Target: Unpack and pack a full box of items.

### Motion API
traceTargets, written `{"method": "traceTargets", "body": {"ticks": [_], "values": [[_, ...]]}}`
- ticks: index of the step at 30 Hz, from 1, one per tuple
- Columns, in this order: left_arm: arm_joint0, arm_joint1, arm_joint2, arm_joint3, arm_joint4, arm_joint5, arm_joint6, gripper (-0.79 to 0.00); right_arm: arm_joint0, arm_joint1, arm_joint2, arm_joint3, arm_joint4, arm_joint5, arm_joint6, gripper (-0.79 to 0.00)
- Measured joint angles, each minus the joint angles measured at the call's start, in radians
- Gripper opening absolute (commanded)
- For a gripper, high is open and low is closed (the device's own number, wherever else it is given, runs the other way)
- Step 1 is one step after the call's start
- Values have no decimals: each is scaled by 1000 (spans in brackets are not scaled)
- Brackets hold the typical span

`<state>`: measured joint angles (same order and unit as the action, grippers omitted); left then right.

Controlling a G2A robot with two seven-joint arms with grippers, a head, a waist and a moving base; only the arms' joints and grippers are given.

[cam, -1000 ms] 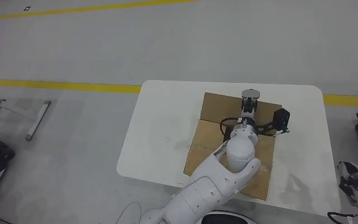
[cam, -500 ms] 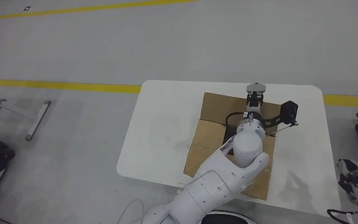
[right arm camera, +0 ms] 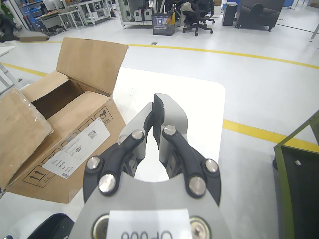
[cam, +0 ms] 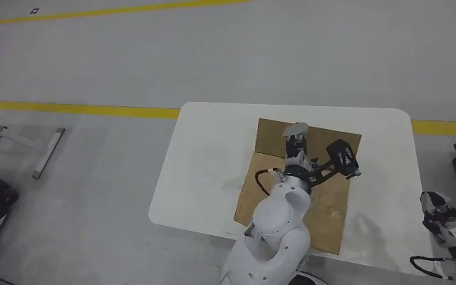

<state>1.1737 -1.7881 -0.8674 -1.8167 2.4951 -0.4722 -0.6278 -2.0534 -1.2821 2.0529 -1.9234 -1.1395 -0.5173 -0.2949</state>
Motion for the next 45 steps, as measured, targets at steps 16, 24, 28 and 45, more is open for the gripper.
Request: {"method": "traceTargets", "body": {"ticks": [16, 24, 28, 45], "values": [[340, 133, -109, -349, -200, 14, -55, 0, 358, 42, -155, -18, -214, -126, 302, -785], [370, 144, -124, -361, -203, 35, -40, 0, 575, 51, -308, 178, -284, -131, 472, -785], [370, 144, -124, -361, -203, 35, -40, 0, 619, 53, -337, 237, -275, -125, 486, -785], [387, 167, -180, -382, -251, -91, 15, 0, 230, 52, -103, -124, -99, -35, 211, -785]]}}
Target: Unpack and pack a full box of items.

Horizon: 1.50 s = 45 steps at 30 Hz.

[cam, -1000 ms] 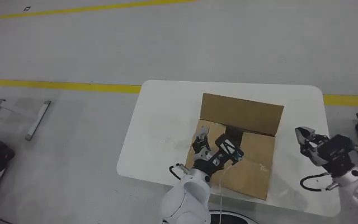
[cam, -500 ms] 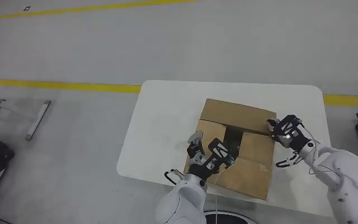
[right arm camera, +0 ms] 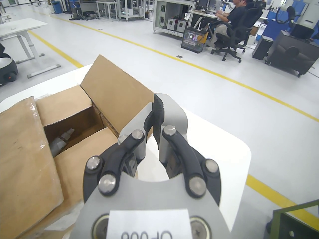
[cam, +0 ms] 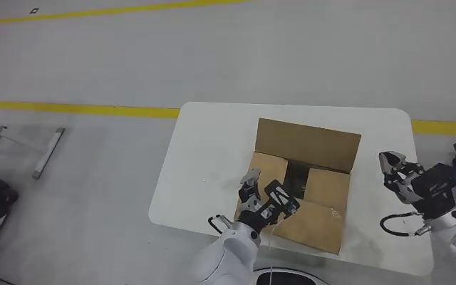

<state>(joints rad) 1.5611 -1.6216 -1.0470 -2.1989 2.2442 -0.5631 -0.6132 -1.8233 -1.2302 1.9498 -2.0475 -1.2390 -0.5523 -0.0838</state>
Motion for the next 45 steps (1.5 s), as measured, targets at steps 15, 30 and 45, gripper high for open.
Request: {"method": "traceTargets", "body": {"ticks": [15, 30, 45], "values": [[173, 70, -73, -83, 108, -371, 10, 0, -233, -17, 20, 26, 10, 28, -155, -785], [101, 104, 70, 135, 422, -203, 98, 0, -263, -19, 35, 21, 19, 31, -181, -785], [-32, 95, 173, 300, 420, -62, 185, 0, -267, -19, 60, 34, 30, 25, -189, -785]]}}
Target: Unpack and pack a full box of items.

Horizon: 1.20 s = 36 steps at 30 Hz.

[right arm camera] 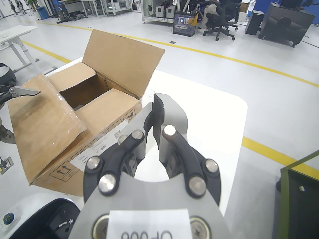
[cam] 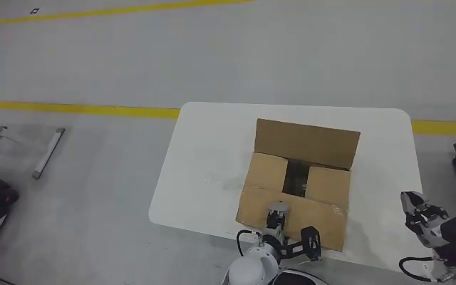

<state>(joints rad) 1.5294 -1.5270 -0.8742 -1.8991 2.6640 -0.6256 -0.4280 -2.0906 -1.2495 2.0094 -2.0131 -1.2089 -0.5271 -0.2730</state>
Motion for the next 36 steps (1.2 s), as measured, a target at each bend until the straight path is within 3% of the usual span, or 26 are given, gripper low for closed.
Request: {"method": "traceTargets", "body": {"ticks": [10, 12, 13, 14, 20, 26, 32, 36], "values": [[-103, -21, 66, 94, -53, 79, 29, 0, 15, 0, 5, 33, 33, -5, 9, -785], [-117, -26, 81, 107, -71, 87, 29, 0, 24, 1, 3, 48, 63, -29, 19, -622], [-121, -28, 84, 109, -79, 90, 25, 0, 29, 2, 3, 54, 72, -42, 25, -474], [-123, -30, 83, 107, -88, 93, 15, 0, 38, 4, 1, 63, 82, -67, 33, 0], [-78, -42, 43, 8, -232, 164, -99, 0, 96, 12, -7, 119, 111, -146, 67, 0], [-32, -53, 6, -125, -407, 241, -172, 0, 94, 12, -7, 118, 110, -146, 66, 0], [-43, -59, -20, -198, -500, 345, -210, 0, 102, 14, -23, 111, 128, -184, 86, 0], [-75, -56, -55, -208, -462, 344, -226, 0, 144, 23, -21, 111, 224, -257, 153, 0]]}}
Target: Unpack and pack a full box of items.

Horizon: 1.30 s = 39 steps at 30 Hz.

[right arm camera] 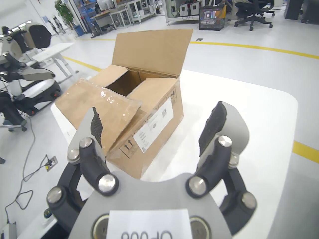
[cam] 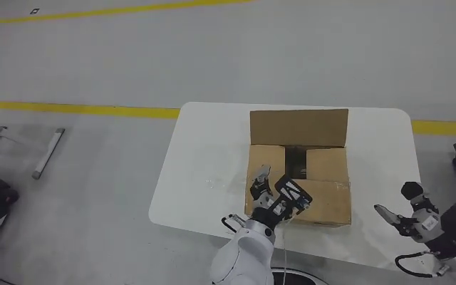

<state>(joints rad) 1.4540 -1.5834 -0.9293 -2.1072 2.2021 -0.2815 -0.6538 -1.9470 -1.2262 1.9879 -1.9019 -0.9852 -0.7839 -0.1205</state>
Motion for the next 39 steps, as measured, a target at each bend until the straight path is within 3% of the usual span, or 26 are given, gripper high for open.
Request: {"method": "traceTargets", "body": {"ticks": [8, 11, 26, 31, 39], "values": [[-66, -1, -67, -5, 54, 44, -50, 0, 191, 39, -75, 108, 113, -228, 243, 0], [-76, -4, -66, 3, 52, 50, -70, 0, 236, 56, -102, 113, 153, -229, 311, 0], [-77, -4, -65, 4, 52, 47, -70, 0, 270, 65, -136, 121, 191, -228, 364, 0], [-77, -4, -65, 4, 52, 47, -70, 0, 354, 94, -168, 150, 345, -213, 560, 0], [-77, -4, -65, 4, 52, 47, -70, 0, 500, 145, -198, 200, 548, -87, 956, 0]]}}
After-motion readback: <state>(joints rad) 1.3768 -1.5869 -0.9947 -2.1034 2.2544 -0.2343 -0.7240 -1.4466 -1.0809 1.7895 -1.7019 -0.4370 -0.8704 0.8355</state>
